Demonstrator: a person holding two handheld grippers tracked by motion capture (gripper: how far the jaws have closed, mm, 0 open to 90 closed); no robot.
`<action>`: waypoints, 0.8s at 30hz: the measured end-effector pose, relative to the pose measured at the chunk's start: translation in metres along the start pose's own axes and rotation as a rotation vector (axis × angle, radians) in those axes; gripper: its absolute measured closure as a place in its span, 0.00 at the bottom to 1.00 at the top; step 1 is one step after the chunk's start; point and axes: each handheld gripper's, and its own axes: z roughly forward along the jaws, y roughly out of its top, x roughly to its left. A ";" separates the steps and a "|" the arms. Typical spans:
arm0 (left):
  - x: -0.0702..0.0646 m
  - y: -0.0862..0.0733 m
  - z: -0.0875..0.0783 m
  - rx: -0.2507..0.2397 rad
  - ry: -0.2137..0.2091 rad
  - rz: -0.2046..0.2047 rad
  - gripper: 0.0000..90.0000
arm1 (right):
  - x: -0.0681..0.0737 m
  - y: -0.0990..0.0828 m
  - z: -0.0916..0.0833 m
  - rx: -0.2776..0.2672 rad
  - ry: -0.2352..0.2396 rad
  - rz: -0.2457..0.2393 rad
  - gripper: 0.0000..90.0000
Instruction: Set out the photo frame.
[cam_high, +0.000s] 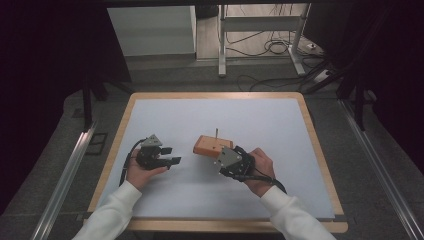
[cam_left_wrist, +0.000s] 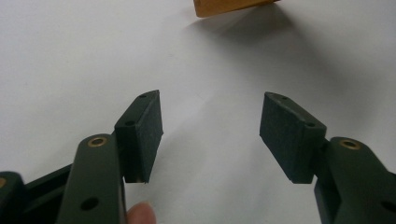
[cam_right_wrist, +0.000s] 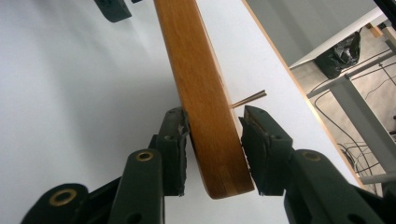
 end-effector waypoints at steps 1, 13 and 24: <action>0.000 0.000 0.000 0.002 -0.001 0.001 0.43 | -0.002 0.001 0.000 0.000 -0.001 0.003 0.70; 0.000 0.000 0.001 0.009 -0.003 -0.001 0.42 | -0.014 0.012 0.002 0.026 -0.006 -0.009 0.74; 0.000 -0.001 0.003 0.015 -0.002 -0.003 0.42 | -0.020 0.016 0.002 0.044 0.007 -0.038 0.76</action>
